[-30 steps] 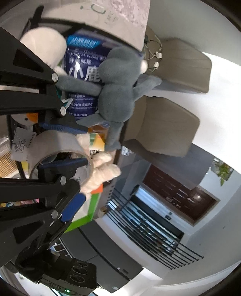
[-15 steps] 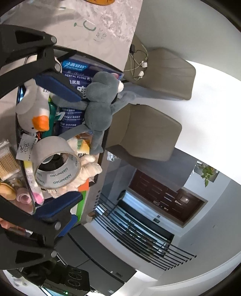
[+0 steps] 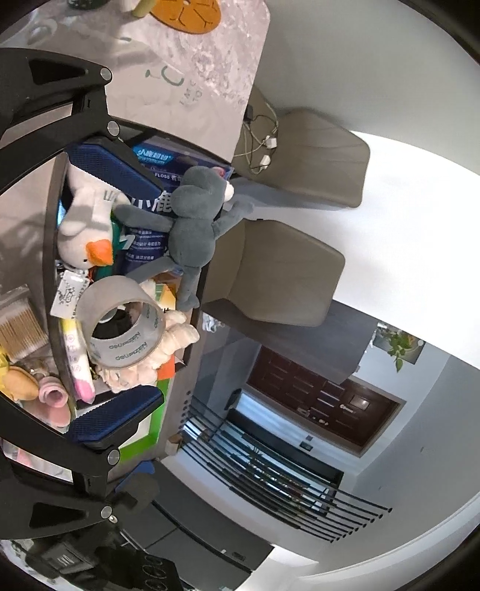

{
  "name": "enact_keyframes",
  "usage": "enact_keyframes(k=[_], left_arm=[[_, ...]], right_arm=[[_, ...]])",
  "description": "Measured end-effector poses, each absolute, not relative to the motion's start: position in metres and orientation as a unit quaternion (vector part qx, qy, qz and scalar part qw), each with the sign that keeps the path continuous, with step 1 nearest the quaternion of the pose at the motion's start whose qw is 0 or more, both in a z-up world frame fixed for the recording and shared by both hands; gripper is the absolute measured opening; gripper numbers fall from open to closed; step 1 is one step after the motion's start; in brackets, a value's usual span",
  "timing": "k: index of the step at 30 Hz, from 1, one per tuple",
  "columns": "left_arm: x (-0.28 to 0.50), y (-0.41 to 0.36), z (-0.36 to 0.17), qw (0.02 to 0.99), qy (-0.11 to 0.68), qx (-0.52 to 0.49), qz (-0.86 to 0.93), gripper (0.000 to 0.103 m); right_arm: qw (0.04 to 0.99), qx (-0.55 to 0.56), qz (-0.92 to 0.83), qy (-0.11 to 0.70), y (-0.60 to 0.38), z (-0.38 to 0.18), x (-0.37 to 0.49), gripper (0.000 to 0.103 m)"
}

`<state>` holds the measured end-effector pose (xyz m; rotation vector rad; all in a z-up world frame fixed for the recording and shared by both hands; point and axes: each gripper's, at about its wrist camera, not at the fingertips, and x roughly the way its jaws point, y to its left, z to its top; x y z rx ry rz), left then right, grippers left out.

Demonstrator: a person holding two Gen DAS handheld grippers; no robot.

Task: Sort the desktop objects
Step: 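Raise both tools away from the black box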

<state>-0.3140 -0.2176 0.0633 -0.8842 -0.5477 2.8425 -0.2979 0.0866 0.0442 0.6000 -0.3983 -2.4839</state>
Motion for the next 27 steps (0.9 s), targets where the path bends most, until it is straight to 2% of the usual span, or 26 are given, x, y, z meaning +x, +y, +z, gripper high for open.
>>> enact_keyframes(k=[8, 27], left_arm=[[-0.289, -0.211, 0.079, 0.059, -0.177, -0.261, 0.947, 0.101], [-0.224, -0.2, 0.076, 0.045, -0.167, -0.274, 0.946, 0.101]], right_arm=[[0.289, 0.197, -0.923, -0.161, 0.096, 0.059, -0.276, 0.103], [0.297, 0.194, -0.921, -0.16, 0.114, 0.064, -0.203, 0.103]])
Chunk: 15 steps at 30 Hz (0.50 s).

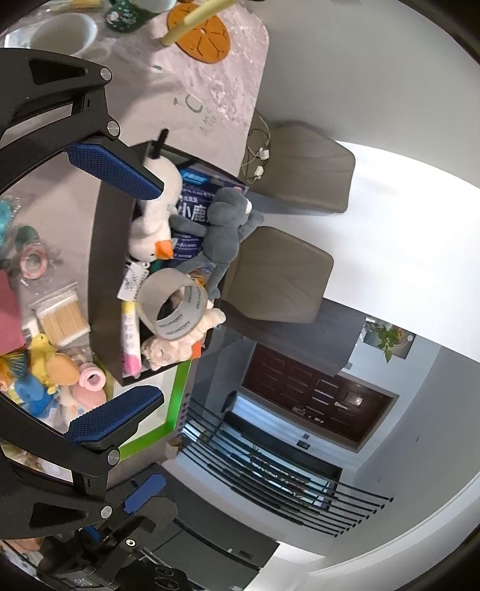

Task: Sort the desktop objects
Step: 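Raise both tools away from the black box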

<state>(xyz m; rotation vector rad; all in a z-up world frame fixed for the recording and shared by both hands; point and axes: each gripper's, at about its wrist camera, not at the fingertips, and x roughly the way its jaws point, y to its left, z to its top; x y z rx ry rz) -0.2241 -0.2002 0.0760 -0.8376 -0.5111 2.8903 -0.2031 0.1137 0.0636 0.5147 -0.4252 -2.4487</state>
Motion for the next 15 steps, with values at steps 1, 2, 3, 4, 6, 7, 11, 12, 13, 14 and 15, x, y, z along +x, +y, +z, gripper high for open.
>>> enact_keyframes(k=[1, 2, 3, 4, 6, 7, 11, 12, 13, 14, 15], left_arm=[[-0.219, -0.2, 0.077, 0.045, -0.169, -0.273, 0.946, 0.101], [-0.214, -0.201, 0.077, 0.046, -0.171, -0.271, 0.946, 0.101], [-0.21, -0.2, 0.078, 0.046, -0.172, -0.27, 0.946, 0.101], [-0.205, -0.2, 0.079, 0.046, -0.172, -0.269, 0.946, 0.101], [-0.196, -0.199, 0.081, 0.046, -0.172, -0.268, 0.947, 0.101], [-0.191, -0.198, 0.082, 0.046, -0.171, -0.267, 0.947, 0.101], [-0.172, -0.198, 0.087, 0.045, -0.173, -0.261, 0.949, 0.101], [-0.167, -0.198, 0.088, 0.045, -0.174, -0.259, 0.949, 0.101], [-0.162, -0.198, 0.088, 0.045, -0.176, -0.256, 0.949, 0.101], [-0.157, -0.198, 0.088, 0.045, -0.177, -0.255, 0.95, 0.101], [-0.151, -0.197, 0.086, 0.046, -0.177, -0.255, 0.949, 0.101]], right_arm=[[0.298, 0.193, -0.921, -0.16, 0.115, 0.064, -0.198, 0.103], [0.298, 0.192, -0.921, -0.16, 0.116, 0.065, -0.193, 0.103], [0.299, 0.191, -0.921, -0.159, 0.116, 0.065, -0.19, 0.103], [0.299, 0.19, -0.922, -0.158, 0.117, 0.065, -0.185, 0.103], [0.299, 0.189, -0.922, -0.157, 0.12, 0.067, -0.177, 0.103], [0.299, 0.187, -0.923, -0.157, 0.121, 0.067, -0.172, 0.103], [0.296, 0.184, -0.924, -0.156, 0.126, 0.068, -0.154, 0.103], [0.296, 0.184, -0.924, -0.157, 0.129, 0.068, -0.148, 0.103], [0.295, 0.183, -0.924, -0.157, 0.13, 0.068, -0.144, 0.103], [0.296, 0.183, -0.924, -0.158, 0.131, 0.069, -0.141, 0.103], [0.3, 0.186, -0.922, -0.159, 0.132, 0.069, -0.137, 0.103]])
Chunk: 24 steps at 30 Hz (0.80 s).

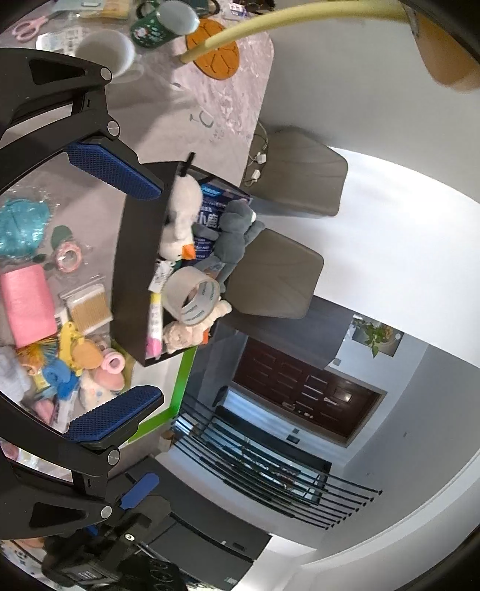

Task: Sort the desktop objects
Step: 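Raise both tools away from the black box, then move both tools toward the clear bag with green items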

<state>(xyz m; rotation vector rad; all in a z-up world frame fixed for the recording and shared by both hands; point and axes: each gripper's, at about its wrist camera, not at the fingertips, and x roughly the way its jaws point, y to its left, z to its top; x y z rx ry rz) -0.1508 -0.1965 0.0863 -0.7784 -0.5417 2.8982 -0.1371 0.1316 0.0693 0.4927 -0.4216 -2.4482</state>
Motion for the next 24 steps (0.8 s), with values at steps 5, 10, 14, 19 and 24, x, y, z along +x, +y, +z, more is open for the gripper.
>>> enact_keyframes(k=[5, 10, 14, 19, 24], left_arm=[[-0.108, -0.192, 0.049, 0.066, -0.184, -0.265, 0.944, 0.101], [-0.08, -0.199, 0.018, 0.077, -0.21, -0.296, 0.928, 0.101], [-0.06, -0.195, 0.002, 0.077, -0.206, -0.313, 0.924, 0.101], [-0.04, -0.182, -0.018, 0.088, -0.198, -0.334, 0.917, 0.101], [-0.027, -0.169, -0.037, 0.099, -0.194, -0.357, 0.908, 0.101]], right_arm=[[0.322, 0.188, -0.914, -0.159, 0.135, 0.073, -0.115, 0.103], [0.35, 0.202, -0.901, -0.16, 0.146, 0.05, -0.08, 0.103], [0.359, 0.229, -0.884, -0.193, 0.165, 0.015, -0.063, 0.103], [0.354, 0.249, -0.878, -0.206, 0.188, -0.014, -0.044, 0.103], [0.366, 0.261, -0.87, -0.202, 0.203, -0.034, -0.026, 0.103]])
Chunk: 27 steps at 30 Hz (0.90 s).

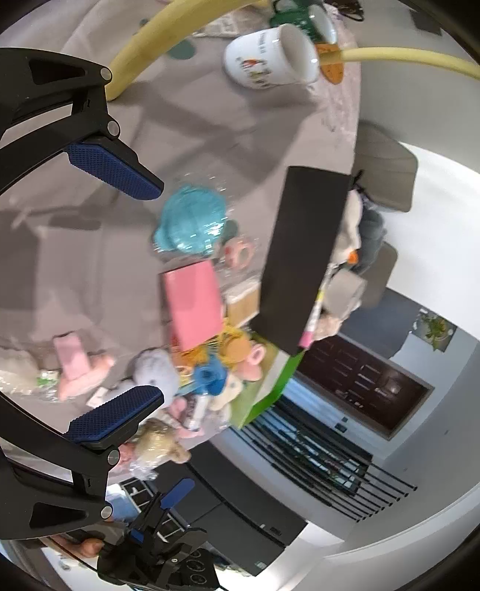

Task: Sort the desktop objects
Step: 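Move both tools toward the clear bag with green items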

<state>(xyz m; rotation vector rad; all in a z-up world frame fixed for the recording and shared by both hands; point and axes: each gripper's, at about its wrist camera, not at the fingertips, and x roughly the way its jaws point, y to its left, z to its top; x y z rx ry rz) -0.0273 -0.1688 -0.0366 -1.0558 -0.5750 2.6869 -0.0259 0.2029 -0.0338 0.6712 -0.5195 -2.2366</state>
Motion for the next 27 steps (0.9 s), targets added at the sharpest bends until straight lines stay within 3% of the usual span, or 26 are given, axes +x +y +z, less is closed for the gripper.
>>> enact_keyframes(k=[7, 14, 27], left_arm=[[-0.014, -0.146, -0.056, 0.116, -0.18, -0.383, 0.899, 0.101], [-0.002, -0.125, -0.08, 0.129, -0.15, -0.42, 0.886, 0.101], [0.025, -0.095, -0.115, 0.155, -0.121, -0.455, 0.869, 0.101]], right_arm=[[0.359, 0.273, -0.869, -0.203, 0.22, -0.057, -0.002, 0.102], [0.354, 0.307, -0.862, -0.192, 0.229, -0.092, 0.022, 0.089], [0.339, 0.347, -0.847, -0.217, 0.234, -0.144, 0.058, 0.09]])
